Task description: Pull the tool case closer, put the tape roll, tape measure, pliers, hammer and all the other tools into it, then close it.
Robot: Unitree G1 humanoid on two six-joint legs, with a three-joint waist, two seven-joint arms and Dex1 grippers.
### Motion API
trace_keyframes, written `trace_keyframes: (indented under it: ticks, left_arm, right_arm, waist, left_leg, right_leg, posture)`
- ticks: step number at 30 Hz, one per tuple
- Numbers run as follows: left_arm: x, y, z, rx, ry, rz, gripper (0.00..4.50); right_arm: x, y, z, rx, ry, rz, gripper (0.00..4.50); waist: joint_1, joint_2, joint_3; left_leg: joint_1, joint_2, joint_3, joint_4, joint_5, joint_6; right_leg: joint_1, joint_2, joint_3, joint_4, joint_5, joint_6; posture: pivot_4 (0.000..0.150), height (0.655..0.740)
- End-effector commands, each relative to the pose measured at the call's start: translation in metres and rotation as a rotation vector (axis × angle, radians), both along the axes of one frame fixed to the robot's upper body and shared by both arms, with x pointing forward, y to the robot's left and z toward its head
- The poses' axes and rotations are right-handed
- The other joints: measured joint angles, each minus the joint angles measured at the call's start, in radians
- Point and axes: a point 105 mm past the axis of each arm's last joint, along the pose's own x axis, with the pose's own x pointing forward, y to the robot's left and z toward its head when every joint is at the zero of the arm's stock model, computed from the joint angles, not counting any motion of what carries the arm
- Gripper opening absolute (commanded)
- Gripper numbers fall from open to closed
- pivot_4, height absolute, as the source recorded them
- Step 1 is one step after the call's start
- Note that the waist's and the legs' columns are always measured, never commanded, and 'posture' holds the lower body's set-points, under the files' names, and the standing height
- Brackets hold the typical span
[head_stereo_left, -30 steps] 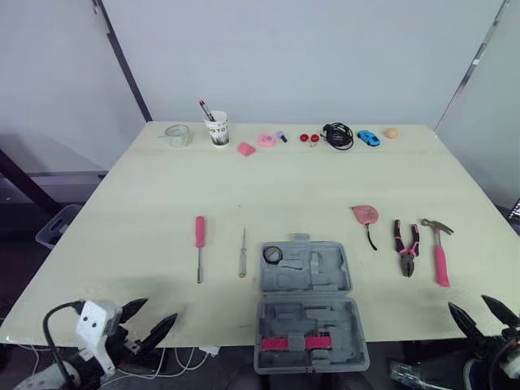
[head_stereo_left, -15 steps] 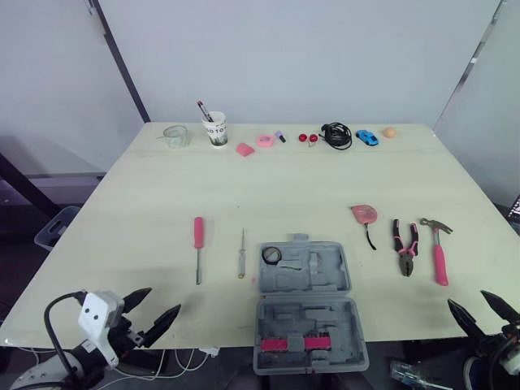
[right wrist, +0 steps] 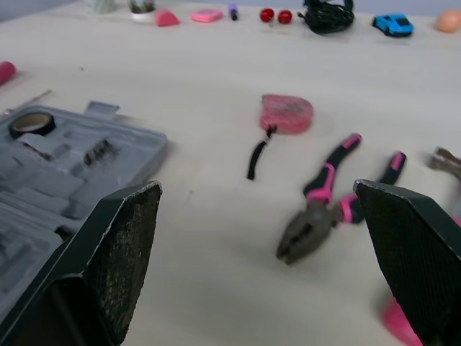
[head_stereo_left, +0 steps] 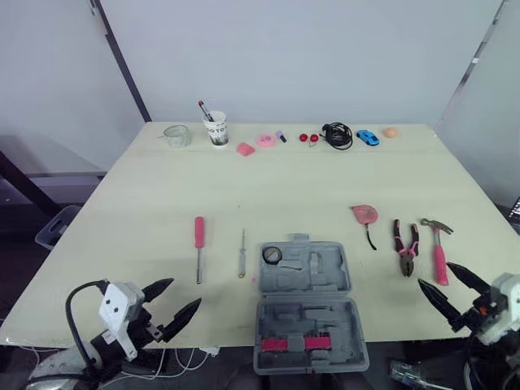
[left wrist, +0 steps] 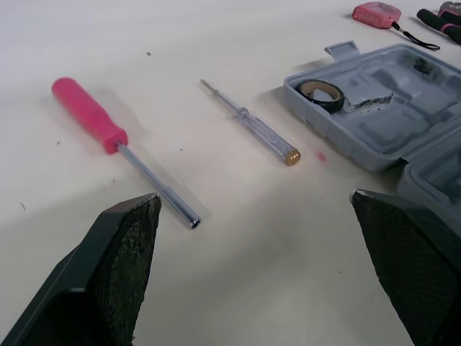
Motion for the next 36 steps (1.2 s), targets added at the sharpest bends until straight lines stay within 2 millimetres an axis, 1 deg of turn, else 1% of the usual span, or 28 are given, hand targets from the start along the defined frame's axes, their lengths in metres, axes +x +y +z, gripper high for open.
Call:
trace_keyframes:
  ticks: [1, 6, 9, 10, 14, 19, 20, 25, 28, 30, 32, 36]
  left_arm:
    - [0.006, -0.015, 0.017, 0.034, -0.063, -0.095, 4.45]
    - [0.018, -0.027, 0.033, 0.039, -0.111, -0.155, 4.45]
    - [0.027, -0.046, 0.053, 0.047, -0.157, -0.267, 4.45]
    - [0.029, -0.050, 0.058, 0.047, -0.164, -0.289, 4.45]
    - [0.035, -0.066, 0.072, 0.042, -0.182, -0.393, 4.45]
    - [0.035, -0.082, 0.082, 0.042, -0.174, -0.511, 4.45]
    - [0.036, -0.084, 0.084, 0.036, -0.173, -0.526, 4.45]
    - [0.038, -0.091, 0.093, 0.019, -0.176, -0.571, 4.45]
    - [0.042, -0.096, 0.098, 0.015, -0.182, -0.586, 4.45]
    - [0.041, -0.100, 0.101, 0.000, -0.179, -0.602, 4.45]
    - [0.040, -0.103, 0.104, -0.006, -0.180, -0.616, 4.45]
    - [0.041, -0.106, 0.109, -0.023, -0.187, -0.624, 4.45]
  right_arm:
    - [0.012, 0.012, 0.012, -0.028, -0.033, 0.050, 4.50]
    - [0.032, 0.023, 0.017, -0.024, -0.023, 0.045, 4.50]
    - [0.053, 0.034, 0.022, -0.020, -0.014, 0.003, 4.50]
    - [0.057, 0.037, 0.023, -0.021, -0.010, -0.005, 4.50]
    - [0.082, 0.042, 0.015, -0.086, 0.049, -0.101, 4.50]
    - [0.108, 0.046, 0.012, -0.102, 0.076, -0.198, 4.50]
    - [0.113, 0.046, 0.008, -0.111, 0.105, -0.220, 4.50]
    - [0.127, 0.050, 0.001, -0.126, 0.190, -0.265, 4.50]
    - [0.138, 0.059, -0.003, -0.115, 0.238, -0.256, 4.50]
    - [0.143, 0.064, -0.005, -0.112, 0.250, -0.239, 4.50]
    - [0.147, 0.067, -0.009, -0.120, 0.267, -0.233, 4.50]
    - [0.157, 0.074, -0.018, -0.110, 0.308, -0.231, 4.50]
  waist:
    - [0.000, 0.000, 0.000]
    - [0.000, 0.000, 0.000]
    - [0.000, 0.000, 0.000]
    - [0.000, 0.000, 0.000]
    - [-0.001, 0.000, 0.000]
    - [-0.002, 0.000, 0.000]
    - [-0.003, 0.000, 0.000]
    - [-0.002, 0.000, 0.001]
    - [-0.004, 0.000, 0.001]
    - [-0.007, 0.000, 0.001]
    - [-0.009, 0.000, 0.001]
    - [-0.014, 0.000, 0.001]
  left_leg:
    - [0.000, 0.000, 0.000, 0.000, 0.000, 0.000]
    - [0.000, 0.000, 0.001, 0.000, 0.000, 0.000]
    - [0.000, -0.002, 0.001, -0.001, 0.000, 0.000]
    - [0.000, -0.003, 0.001, -0.001, 0.000, 0.000]
    - [0.000, -0.004, 0.001, -0.001, 0.000, 0.000]
    - [0.000, -0.005, 0.002, -0.002, 0.000, 0.000]
    - [-0.001, -0.005, 0.002, -0.002, 0.000, 0.000]
    - [0.000, -0.006, 0.003, -0.002, 0.000, 0.000]
    - [0.000, -0.006, 0.003, -0.002, 0.000, 0.000]
    - [0.000, -0.006, 0.003, -0.002, 0.000, 0.000]
    - [0.000, -0.006, 0.003, -0.002, 0.000, 0.000]
    - [-0.001, -0.006, 0.003, -0.002, 0.000, 0.000]
  right_leg:
    - [0.000, 0.000, 0.000, 0.000, 0.000, 0.000]
    - [0.000, 0.000, 0.001, 0.000, 0.000, 0.000]
    - [0.000, 0.001, 0.001, 0.000, 0.000, 0.000]
    - [0.000, 0.001, 0.001, 0.000, 0.000, 0.000]
    - [0.000, 0.001, 0.001, 0.000, 0.000, 0.000]
    - [0.000, 0.001, 0.003, 0.000, 0.001, 0.000]
    - [0.000, 0.001, 0.003, 0.000, 0.001, 0.000]
    - [0.000, 0.001, 0.003, 0.000, 0.001, 0.000]
    - [0.000, 0.002, 0.003, 0.000, 0.001, 0.000]
    - [0.000, 0.002, 0.003, 0.001, 0.001, 0.000]
    - [0.000, 0.002, 0.004, 0.000, 0.003, 0.004]
    - [-0.001, 0.002, 0.004, 0.000, 0.003, 0.004]
  posture:
    - [0.150, 0.7400]
    - [0.150, 0.7400]
    - [0.150, 0.7400]
    - [0.150, 0.7400]
    - [0.150, 0.7400]
    - [0.150, 0.7400]
    - [0.150, 0.7400]
    - [0.150, 0.7400]
    - [0.150, 0.7400]
    - [0.150, 0.7400]
    - [0.150, 0.7400]
    - [0.150, 0.7400]
